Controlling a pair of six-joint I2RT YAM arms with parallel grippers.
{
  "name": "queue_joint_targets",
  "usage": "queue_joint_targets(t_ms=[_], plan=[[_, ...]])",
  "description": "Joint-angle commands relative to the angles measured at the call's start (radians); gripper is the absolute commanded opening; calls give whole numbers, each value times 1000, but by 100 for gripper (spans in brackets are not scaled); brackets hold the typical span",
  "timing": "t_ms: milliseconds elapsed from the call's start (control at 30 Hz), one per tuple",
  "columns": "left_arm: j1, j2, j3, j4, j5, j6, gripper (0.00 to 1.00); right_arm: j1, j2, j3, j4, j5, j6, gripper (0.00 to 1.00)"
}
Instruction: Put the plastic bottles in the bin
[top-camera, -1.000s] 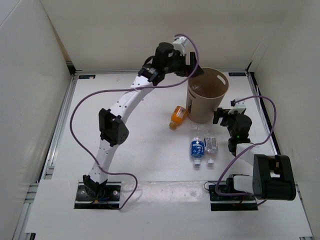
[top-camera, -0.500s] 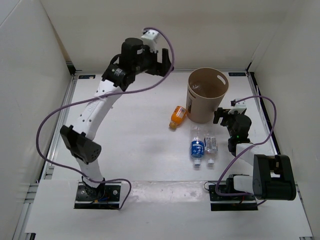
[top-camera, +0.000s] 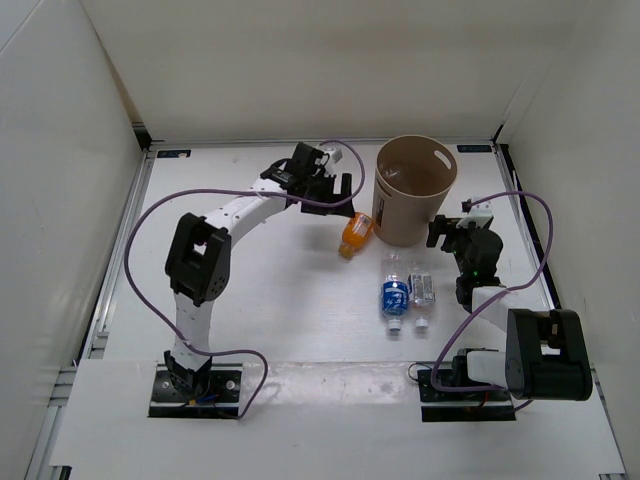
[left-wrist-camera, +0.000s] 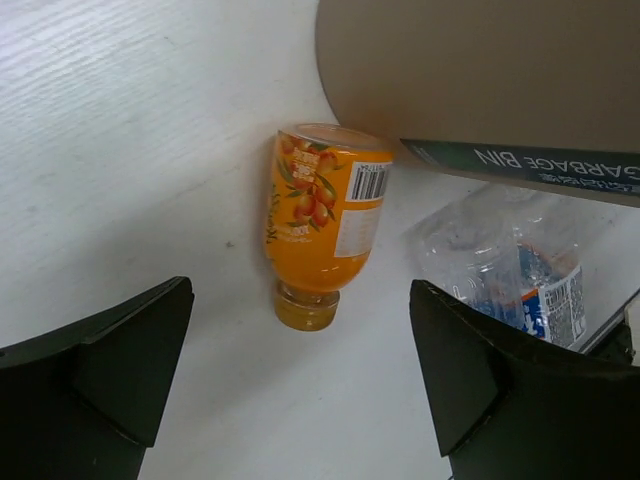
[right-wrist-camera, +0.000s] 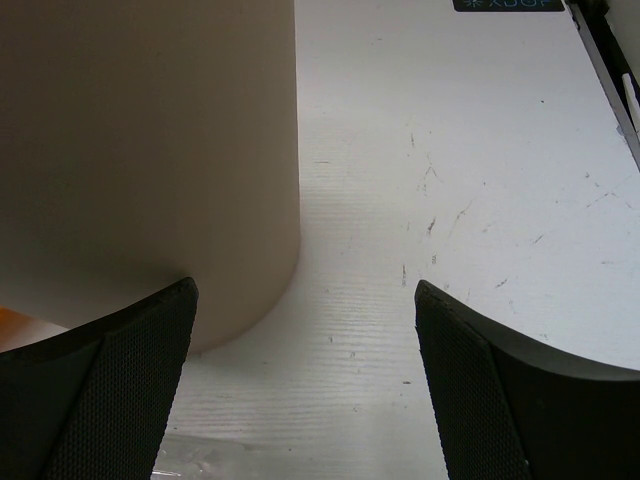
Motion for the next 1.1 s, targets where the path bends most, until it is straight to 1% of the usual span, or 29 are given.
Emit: queue_joint_targets(t_ms=[0,67,300,333,367,533,633,833,1067], plan=[[6,-38,23,154,86,-30,100,4,-7,28,21,14,-11,90],[-2,-2,55,116,97,-23,100,4,-10,25,21,14,-11,90],[-35,65,74,105,92,5,100,2,-9,27,23,9,-11,90],[-38,73,72,102,89,3,100,2,-7,27,23,-12,-11,90],[-43,79,72,102,89,2,100,-1,-6,27,23,9,-11,90],[-63,105,74,96,62,34,100,-2,-7,28,23,6,-11,90],[-72,127,109,59,29,63,100,-2,-7,27,21,3,-12,90],[-75,177,172,10,14,91,100,-7,-3,27,24,-6,-12,90],[-75,205,181,-3,0,100,100,-12,-4,27,24,-6,-9,90]])
